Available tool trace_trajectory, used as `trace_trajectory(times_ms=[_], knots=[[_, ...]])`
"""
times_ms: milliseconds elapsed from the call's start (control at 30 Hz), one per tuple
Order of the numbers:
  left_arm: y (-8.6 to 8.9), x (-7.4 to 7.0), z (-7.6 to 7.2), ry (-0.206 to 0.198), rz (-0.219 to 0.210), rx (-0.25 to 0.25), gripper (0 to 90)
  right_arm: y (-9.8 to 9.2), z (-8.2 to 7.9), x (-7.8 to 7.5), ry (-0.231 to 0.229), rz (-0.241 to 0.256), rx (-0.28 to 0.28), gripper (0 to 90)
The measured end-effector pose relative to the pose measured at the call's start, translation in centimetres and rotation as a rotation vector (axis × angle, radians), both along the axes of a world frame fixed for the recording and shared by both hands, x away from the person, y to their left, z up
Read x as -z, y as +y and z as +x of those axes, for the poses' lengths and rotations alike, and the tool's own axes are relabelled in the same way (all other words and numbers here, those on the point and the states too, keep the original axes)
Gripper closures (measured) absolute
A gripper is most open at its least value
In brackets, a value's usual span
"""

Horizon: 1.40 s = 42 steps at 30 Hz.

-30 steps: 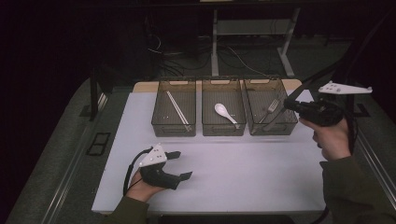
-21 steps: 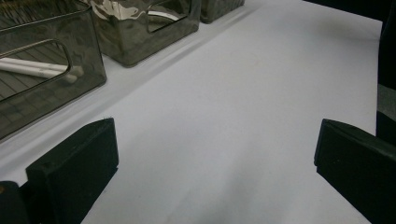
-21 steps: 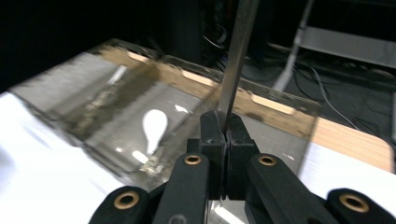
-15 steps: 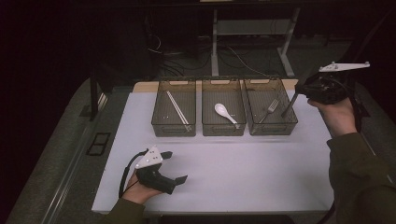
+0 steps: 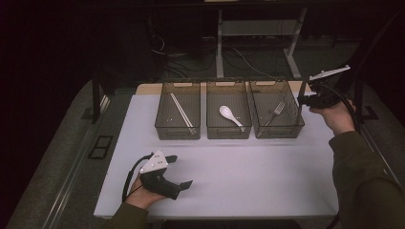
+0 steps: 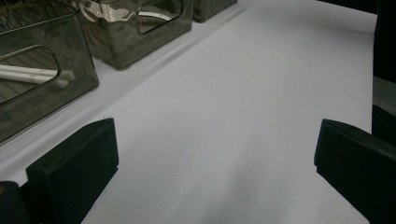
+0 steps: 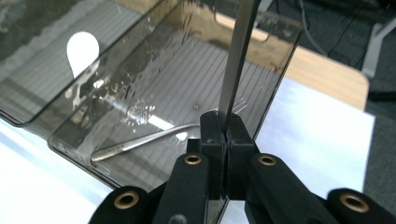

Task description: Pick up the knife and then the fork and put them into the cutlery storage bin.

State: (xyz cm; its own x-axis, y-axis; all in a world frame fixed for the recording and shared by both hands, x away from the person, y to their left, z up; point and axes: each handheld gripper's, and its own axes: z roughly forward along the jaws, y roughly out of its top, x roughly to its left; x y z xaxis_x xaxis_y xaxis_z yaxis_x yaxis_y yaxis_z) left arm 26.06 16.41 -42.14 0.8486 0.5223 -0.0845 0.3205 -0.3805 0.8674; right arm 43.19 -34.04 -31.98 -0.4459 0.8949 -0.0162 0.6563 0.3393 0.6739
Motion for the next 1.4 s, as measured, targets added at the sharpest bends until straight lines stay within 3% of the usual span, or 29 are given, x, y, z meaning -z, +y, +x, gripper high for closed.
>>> trace_trajectory(times_ms=[67, 200, 433, 600, 733, 867, 1100, 1267, 1400], knots=[[0.0, 0.0, 0.0, 0.000, 0.003, -0.001, 0.0, 0.3, 0.6, 0.6, 0.017, -0.012, 0.002, 88.6], [-0.1, 0.0, 0.0, -0.001, 0.007, 0.002, 0.0, 0.6, 1.5, 1.1, 0.009, 0.012, 0.007, 88.6], [-0.2, -0.1, 0.1, -0.008, 0.006, 0.010, 0.0, 2.0, 3.5, 2.6, -0.033, 0.027, 0.027, 88.3], [-0.3, -0.1, 0.1, -0.007, 0.005, 0.014, 0.0, 3.4, 4.8, 3.6, -0.016, 0.008, 0.026, 87.9], [-0.3, -0.2, 0.1, -0.011, -0.002, 0.018, 0.0, 3.7, 5.6, 5.0, 0.037, -0.008, 0.036, 87.7], [-0.3, -0.2, 0.1, -0.009, -0.001, 0.019, 0.0, 3.8, 5.6, 5.6, 0.041, 0.013, 0.046, 82.6], [-0.4, -0.2, 0.1, -0.010, -0.003, 0.017, 0.0, 3.6, 5.0, 5.0, 0.026, 0.064, 0.027, 67.6], [-0.3, -0.1, 0.1, -0.008, 0.001, 0.016, 0.0, 3.3, 3.7, 4.6, 0.001, 0.137, -0.001, 50.0], [-0.2, -0.1, 0.1, -0.007, -0.001, 0.018, 0.0, 3.2, 1.9, 4.3, -0.027, 0.175, -0.039, 41.3]])
